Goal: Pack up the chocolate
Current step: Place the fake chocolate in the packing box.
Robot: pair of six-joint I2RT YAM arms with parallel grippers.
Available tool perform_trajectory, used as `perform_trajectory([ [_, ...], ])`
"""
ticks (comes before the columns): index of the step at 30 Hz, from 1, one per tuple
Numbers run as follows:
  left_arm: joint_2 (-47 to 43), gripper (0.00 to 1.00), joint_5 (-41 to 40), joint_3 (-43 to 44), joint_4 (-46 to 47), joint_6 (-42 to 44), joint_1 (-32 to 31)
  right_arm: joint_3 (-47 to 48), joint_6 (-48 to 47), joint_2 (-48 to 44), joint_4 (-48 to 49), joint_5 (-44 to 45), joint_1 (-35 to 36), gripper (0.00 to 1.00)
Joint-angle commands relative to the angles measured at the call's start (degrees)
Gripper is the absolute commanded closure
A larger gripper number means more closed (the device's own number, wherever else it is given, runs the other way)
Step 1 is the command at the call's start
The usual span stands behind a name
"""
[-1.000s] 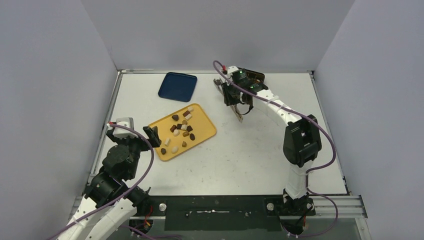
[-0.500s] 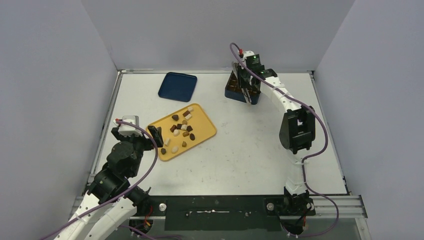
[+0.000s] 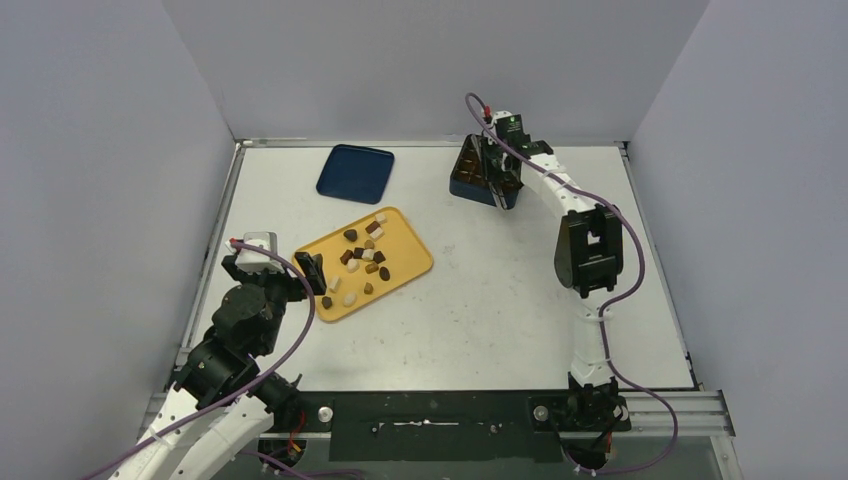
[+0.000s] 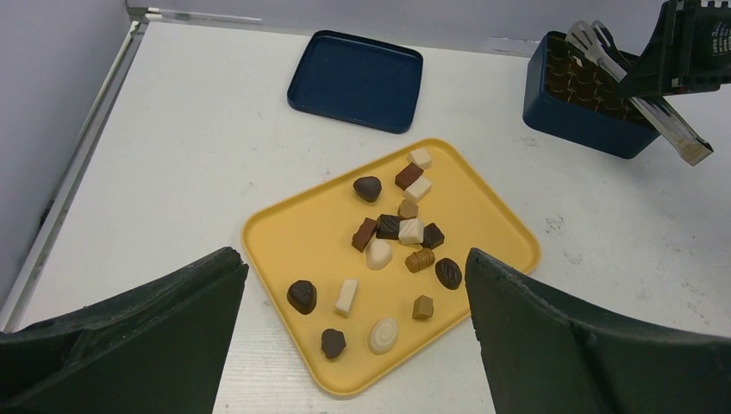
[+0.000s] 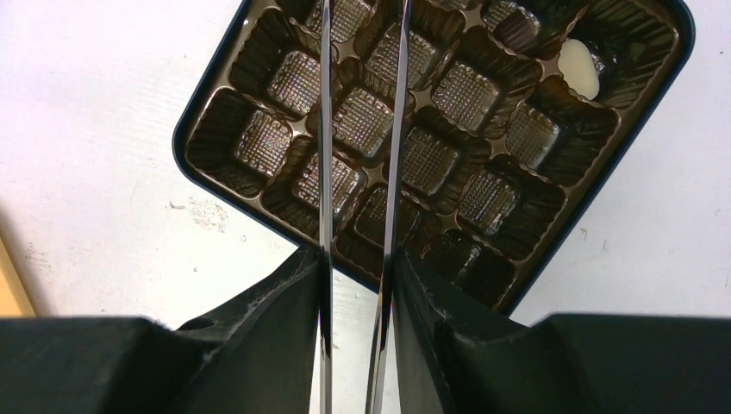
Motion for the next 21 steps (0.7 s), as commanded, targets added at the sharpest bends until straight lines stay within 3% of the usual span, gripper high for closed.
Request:
perform_trajectory([
  [1, -0.5, 0.03, 0.6, 0.4, 2.3, 0.9, 0.4, 3.3, -0.5, 1.1, 3.4, 1.3, -0.3, 0.68],
  [21, -1.2, 0.03, 0.9, 0.3, 2.5, 0.8, 0.5, 5.1, -2.4, 4.9, 7.2, 1.3, -0.3, 0.61],
])
